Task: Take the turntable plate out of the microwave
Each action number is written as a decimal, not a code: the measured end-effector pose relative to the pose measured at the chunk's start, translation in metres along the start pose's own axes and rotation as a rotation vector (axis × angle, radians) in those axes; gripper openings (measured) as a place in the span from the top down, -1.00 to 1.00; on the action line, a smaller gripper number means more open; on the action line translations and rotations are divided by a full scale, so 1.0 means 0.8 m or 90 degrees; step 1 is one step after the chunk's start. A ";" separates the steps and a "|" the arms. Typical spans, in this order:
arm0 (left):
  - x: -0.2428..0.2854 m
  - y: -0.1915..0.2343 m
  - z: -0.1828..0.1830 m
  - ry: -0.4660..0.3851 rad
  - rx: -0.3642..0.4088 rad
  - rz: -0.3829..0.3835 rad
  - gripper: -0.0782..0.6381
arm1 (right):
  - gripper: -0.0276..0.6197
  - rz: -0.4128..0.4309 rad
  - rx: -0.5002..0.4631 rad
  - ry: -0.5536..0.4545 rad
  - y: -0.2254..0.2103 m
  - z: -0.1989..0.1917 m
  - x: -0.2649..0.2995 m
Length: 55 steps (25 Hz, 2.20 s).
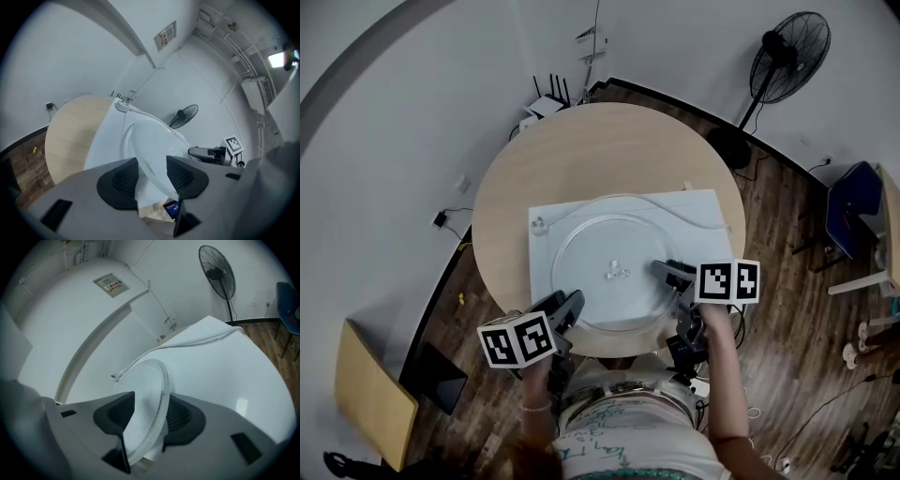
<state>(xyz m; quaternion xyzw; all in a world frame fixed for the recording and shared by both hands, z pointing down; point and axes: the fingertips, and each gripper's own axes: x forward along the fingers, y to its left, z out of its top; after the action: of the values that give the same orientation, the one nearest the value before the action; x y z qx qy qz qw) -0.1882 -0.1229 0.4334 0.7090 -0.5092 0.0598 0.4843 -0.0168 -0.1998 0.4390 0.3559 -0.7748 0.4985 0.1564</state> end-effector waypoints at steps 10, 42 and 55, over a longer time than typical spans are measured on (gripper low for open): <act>-0.021 0.028 -0.007 0.072 0.207 0.087 0.33 | 0.45 0.004 0.017 0.006 -0.007 0.013 0.003; -0.012 0.013 -0.020 0.107 0.303 0.025 0.37 | 0.14 -0.152 -0.377 -0.001 -0.012 0.023 0.006; -0.019 0.009 -0.016 0.059 0.312 0.018 0.37 | 0.19 -0.085 -0.373 -0.113 -0.002 0.010 -0.033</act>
<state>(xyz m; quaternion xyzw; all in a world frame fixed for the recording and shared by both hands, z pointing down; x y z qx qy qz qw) -0.1960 -0.1031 0.4357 0.7943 -0.4670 0.2205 0.3200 0.0035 -0.1966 0.4204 0.3881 -0.8709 0.2096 0.2166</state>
